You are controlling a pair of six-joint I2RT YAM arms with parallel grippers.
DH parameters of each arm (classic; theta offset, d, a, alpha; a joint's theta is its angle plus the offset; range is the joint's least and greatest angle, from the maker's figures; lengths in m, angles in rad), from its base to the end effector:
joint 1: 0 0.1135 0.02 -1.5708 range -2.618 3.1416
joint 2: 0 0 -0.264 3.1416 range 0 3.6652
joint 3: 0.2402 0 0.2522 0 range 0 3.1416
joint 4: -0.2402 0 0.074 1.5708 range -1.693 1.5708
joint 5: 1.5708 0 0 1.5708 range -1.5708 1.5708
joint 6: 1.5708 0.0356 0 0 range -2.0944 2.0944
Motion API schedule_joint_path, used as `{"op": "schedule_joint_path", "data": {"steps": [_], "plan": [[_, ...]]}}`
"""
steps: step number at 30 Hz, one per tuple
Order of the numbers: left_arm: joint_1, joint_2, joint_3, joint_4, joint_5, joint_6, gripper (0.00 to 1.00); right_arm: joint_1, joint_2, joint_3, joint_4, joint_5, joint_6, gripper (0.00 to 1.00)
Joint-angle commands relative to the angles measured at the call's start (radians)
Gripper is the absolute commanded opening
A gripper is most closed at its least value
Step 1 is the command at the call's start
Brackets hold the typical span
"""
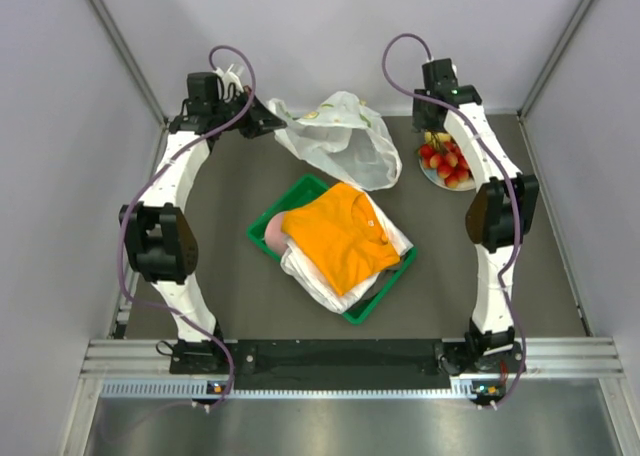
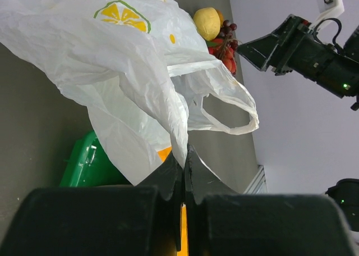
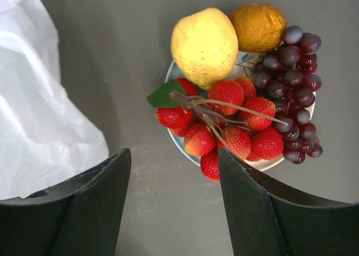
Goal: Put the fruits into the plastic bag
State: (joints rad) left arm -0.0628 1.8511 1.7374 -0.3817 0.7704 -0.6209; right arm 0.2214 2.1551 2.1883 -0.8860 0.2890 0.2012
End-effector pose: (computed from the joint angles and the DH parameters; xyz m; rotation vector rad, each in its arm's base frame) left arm 0.4284 -0.0518 0.3517 -0.0892 2.1306 -1.2061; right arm 0.4701 0.0954 0.3204 0.1059 2.3803 -0.1513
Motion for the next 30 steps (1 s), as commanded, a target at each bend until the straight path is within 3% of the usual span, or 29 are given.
{"op": "schedule_joint_path", "data": {"steps": [1,30], "plan": [[-0.003,0.011,0.054,-0.022,0.032,0.033,0.0,0.009,0.029,0.057,0.03,0.058,-0.019,0.64],[-0.003,-0.001,0.011,-0.006,0.043,0.032,0.0,-0.001,0.132,0.011,0.127,0.131,0.009,0.55]]}}
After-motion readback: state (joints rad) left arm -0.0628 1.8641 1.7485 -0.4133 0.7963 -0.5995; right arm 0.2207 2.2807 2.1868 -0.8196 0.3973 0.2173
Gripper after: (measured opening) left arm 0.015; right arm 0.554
